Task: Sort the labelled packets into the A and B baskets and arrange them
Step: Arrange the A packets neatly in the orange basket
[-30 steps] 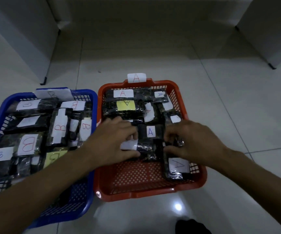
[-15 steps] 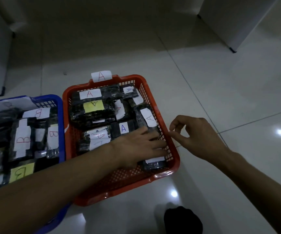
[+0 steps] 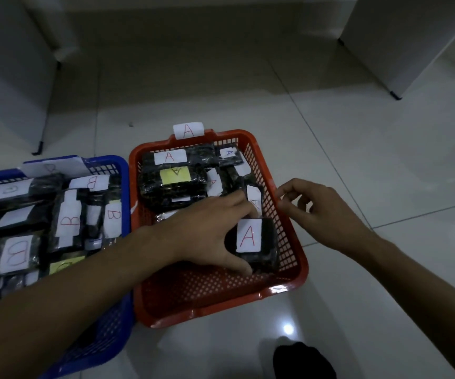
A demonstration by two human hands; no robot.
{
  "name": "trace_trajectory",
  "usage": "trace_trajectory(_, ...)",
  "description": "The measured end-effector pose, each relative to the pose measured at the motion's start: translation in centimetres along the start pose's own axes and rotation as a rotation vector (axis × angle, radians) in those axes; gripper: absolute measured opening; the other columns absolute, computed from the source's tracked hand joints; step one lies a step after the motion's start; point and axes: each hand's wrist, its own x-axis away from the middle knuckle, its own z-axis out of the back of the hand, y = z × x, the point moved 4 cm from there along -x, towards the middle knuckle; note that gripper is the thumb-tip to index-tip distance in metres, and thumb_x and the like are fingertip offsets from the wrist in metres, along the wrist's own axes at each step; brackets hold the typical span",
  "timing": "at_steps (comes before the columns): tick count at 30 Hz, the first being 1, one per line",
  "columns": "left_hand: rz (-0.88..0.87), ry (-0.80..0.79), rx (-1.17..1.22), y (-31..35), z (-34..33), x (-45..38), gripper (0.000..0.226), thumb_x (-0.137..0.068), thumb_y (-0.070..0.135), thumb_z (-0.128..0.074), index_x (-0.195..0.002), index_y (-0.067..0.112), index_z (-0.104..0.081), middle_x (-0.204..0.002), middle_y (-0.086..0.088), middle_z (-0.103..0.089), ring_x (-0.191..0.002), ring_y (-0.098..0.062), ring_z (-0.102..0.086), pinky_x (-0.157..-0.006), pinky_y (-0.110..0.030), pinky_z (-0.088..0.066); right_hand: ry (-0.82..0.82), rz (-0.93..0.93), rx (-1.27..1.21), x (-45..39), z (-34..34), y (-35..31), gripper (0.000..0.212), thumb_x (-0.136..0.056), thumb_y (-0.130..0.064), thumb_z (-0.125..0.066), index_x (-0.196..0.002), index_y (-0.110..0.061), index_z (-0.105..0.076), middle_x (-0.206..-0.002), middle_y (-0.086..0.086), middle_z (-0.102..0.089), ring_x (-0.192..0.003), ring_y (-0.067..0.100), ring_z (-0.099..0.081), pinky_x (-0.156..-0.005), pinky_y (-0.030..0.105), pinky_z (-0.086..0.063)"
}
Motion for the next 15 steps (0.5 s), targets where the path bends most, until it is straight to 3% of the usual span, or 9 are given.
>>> trace_trajectory(4,0.105,0.060,0.008,0.0,-1.7,0.8,0.090,-0.065,0.076,-0.067,-0.137,0.030,-0.039,-0.122,0.013,-0.040,-0.111,-0.005,-0.040,-0.094,-0.026,-0.043,-0.111,0.090,0.081,0.5,-1.6,-0.8,0.012,-0.095,-0.036,-0.056,-0.106,-0.035,-0.061,-0.098,-0.026,-0.060,-0.084,-0.007,-0.057,-0.071,0.014,-0.046)
trace_trajectory(6,0.107,0.070,0.018,0.3,-2.1,0.8,0.090,-0.066,0.074,-0.068,-0.138,0.029,-0.039,-0.120,0.012,-0.039,-0.111,-0.005,-0.039,-0.095,-0.027,-0.043,-0.096,0.148,0.228,0.7,-2.1,-0.5,0.028,-0.095,-0.032,-0.060,-0.123,-0.030,-0.061,-0.115,-0.019,-0.059,-0.096,-0.010,-0.052,-0.088,0.024,-0.045)
trace_trajectory(9,0.087,0.058,0.046,0.4,-2.5,0.9,0.090,-0.067,0.073,-0.068,-0.140,0.028,-0.041,-0.121,0.012,-0.040,-0.110,-0.006,-0.040,-0.096,-0.028,-0.043,-0.172,0.206,0.488,-0.2,-2.8,0.1,0.057,-0.092,-0.038,-0.063,-0.145,-0.036,-0.044,-0.148,-0.008,-0.046,-0.125,0.014,-0.044,-0.101,0.039,-0.036)
trace_trajectory(15,0.081,0.059,0.074,0.2,-3.4,1.3,0.092,-0.070,0.070,-0.068,-0.146,0.030,-0.035,-0.125,0.013,-0.037,-0.115,-0.006,-0.038,-0.100,-0.030,-0.042,-0.334,0.365,0.802,-3.7,-3.5,-0.7,0.085,-0.085,-0.063,-0.059,-0.155,-0.045,-0.015,-0.164,-0.001,-0.018,-0.136,0.024,-0.029,-0.103,0.042,-0.029)
